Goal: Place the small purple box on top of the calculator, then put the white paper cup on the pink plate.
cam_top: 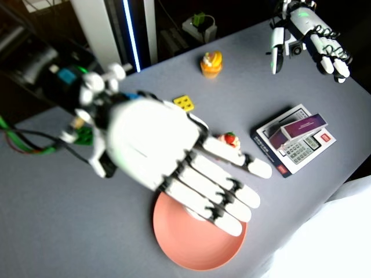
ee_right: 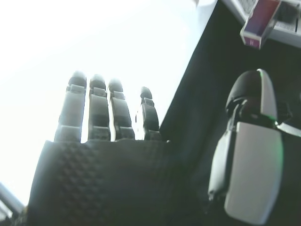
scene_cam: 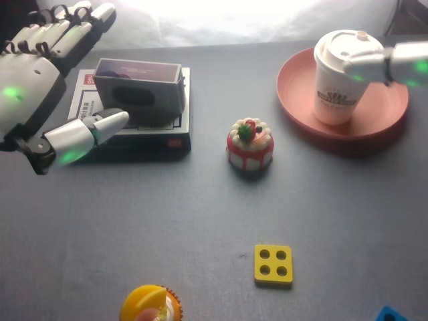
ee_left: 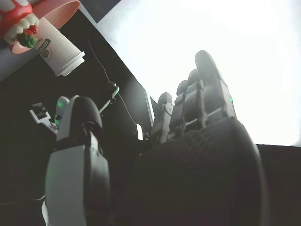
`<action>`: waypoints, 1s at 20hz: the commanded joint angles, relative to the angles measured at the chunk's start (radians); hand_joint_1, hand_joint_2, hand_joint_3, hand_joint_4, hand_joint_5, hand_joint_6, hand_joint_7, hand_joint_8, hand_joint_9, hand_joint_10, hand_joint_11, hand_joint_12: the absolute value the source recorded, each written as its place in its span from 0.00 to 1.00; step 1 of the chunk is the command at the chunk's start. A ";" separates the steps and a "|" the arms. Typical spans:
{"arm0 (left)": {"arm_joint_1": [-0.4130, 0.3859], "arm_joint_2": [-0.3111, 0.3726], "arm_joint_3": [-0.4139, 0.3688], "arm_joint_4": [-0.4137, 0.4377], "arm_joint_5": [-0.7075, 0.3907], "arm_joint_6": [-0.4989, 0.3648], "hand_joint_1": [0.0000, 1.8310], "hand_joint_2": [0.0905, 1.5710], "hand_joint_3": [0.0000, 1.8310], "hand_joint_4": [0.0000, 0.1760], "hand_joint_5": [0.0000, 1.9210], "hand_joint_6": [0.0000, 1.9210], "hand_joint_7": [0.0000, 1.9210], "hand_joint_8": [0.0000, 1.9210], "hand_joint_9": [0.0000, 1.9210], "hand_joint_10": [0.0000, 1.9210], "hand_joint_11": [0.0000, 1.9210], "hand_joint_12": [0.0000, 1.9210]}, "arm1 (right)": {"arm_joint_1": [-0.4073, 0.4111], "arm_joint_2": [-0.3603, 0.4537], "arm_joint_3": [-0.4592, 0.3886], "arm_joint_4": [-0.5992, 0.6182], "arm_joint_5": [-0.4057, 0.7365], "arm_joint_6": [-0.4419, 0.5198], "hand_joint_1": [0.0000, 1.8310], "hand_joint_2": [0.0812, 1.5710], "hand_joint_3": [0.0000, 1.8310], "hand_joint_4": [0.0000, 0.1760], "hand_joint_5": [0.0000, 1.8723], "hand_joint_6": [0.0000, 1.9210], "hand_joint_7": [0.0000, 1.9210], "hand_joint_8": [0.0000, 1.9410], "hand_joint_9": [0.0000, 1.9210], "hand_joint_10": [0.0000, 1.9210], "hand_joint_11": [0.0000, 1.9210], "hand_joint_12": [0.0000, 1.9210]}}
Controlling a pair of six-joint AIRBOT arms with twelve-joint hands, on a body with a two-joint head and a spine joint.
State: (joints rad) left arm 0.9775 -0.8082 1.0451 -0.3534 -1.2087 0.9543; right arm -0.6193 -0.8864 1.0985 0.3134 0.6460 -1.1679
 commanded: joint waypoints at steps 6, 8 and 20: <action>0.030 0.005 -0.020 0.005 -0.180 -0.008 0.30 0.78 0.00 0.25 0.02 0.00 0.00 0.00 0.01 0.00 0.00 0.25 | -0.117 0.077 -0.104 -0.058 0.427 0.073 0.41 0.73 0.02 0.63 0.00 0.00 0.00 0.00 0.00 0.00 0.00 0.00; 0.047 0.011 -0.030 0.000 -0.208 -0.008 0.30 0.79 0.00 0.24 0.01 0.00 0.00 0.00 0.01 0.00 0.00 0.20 | -0.178 0.100 -0.134 -0.059 0.520 0.101 0.42 0.74 0.01 0.50 0.00 0.00 0.00 0.00 0.00 0.00 0.00 0.00; 0.160 0.018 -0.099 -0.020 -0.480 -0.011 0.31 0.88 0.00 0.32 0.00 0.00 0.00 0.00 0.01 0.00 0.00 0.22 | -0.584 0.228 -0.335 0.009 1.116 0.132 0.32 0.64 0.00 0.56 0.00 0.00 0.00 0.00 0.00 0.00 0.00 0.00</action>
State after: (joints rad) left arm 1.1484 -0.7948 0.9463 -0.3965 -1.5490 0.9443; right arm -1.2194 -0.6601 0.7582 0.3183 1.6196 -1.0401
